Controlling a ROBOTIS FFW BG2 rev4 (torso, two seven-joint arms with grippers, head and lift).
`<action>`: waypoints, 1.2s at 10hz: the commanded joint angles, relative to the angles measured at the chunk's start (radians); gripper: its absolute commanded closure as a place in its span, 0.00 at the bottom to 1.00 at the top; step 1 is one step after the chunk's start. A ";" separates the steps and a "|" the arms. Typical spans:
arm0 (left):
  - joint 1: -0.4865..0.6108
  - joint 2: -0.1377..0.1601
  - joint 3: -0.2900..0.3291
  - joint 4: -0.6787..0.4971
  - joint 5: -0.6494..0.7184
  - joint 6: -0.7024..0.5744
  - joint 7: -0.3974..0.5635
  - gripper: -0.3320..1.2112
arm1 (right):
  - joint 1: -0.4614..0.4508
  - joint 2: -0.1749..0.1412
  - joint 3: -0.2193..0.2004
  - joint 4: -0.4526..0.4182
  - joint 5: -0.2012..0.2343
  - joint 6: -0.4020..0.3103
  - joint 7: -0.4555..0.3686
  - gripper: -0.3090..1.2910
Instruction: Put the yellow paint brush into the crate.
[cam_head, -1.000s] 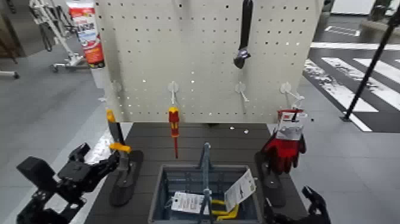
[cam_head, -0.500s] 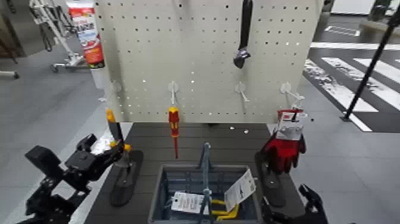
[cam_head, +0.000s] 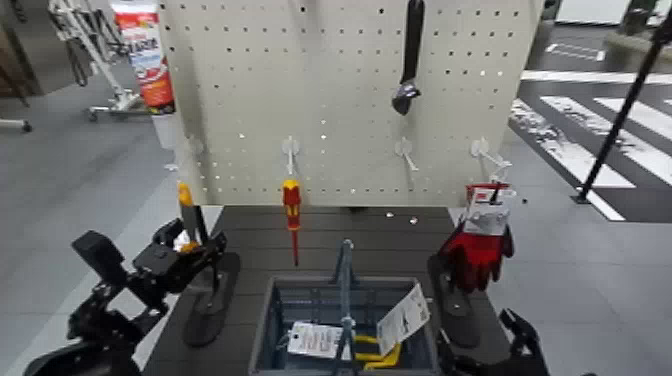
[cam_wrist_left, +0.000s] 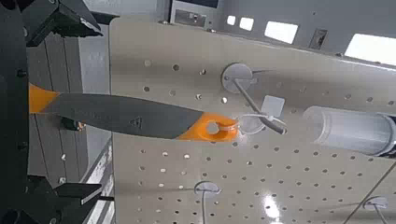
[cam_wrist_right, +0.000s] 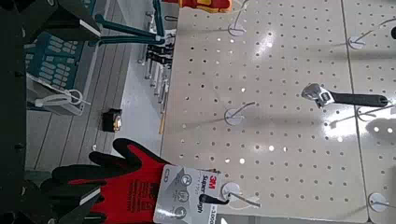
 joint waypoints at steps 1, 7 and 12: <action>-0.027 0.007 -0.012 0.024 -0.003 0.008 -0.016 0.30 | -0.002 0.002 0.002 0.002 -0.001 0.000 0.003 0.28; -0.030 0.005 -0.011 0.015 -0.014 0.024 -0.021 0.98 | -0.002 -0.003 0.001 0.004 -0.006 -0.003 0.006 0.28; -0.030 0.004 -0.009 0.014 -0.021 0.027 -0.019 0.98 | -0.002 -0.003 0.001 0.004 -0.006 -0.003 0.006 0.28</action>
